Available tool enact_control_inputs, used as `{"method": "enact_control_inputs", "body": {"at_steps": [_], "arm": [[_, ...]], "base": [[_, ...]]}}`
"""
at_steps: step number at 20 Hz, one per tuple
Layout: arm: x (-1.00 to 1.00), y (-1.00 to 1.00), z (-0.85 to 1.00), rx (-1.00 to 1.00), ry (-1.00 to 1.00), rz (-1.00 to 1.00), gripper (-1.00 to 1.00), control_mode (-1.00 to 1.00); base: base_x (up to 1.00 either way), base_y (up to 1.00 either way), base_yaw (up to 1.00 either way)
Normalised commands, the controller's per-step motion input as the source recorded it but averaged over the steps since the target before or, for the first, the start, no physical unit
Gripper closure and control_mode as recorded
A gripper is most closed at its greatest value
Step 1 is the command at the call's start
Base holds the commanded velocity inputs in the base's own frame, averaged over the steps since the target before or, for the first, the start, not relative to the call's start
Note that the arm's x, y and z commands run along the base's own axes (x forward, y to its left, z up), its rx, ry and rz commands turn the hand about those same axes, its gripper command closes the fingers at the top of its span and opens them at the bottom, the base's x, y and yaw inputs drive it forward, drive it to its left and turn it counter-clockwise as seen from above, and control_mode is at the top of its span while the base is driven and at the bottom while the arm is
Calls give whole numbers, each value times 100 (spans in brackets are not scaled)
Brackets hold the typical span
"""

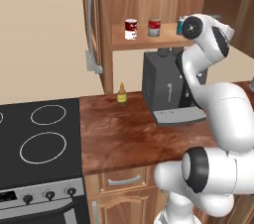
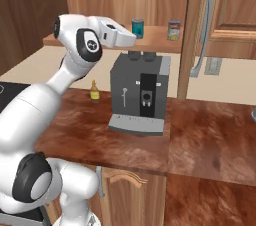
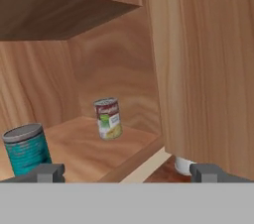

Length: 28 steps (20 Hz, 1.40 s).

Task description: Stack two cans on top of the other two cans in the cabinet.

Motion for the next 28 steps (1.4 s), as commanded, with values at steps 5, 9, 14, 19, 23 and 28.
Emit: {"method": "enact_control_inputs", "body": {"at_steps": [5,9,14,19,23,28], "arm": [[18,-11,0,-2,2,0,-100,-100],[17,-19,0,0,6,0,-100,-100],[22,-17,-4,0,3,0,-100,-100],[18,-9,-4,0,0,0,-100,-100],[23,-1,-4,0,0,0,-100,-100],[27,-4,-7,0,0,0,-100,-100]], "base": [[0,0,0],[0,0,0],[0,0,0],[0,0,0],[0,0,0],[0,0,0]]}}
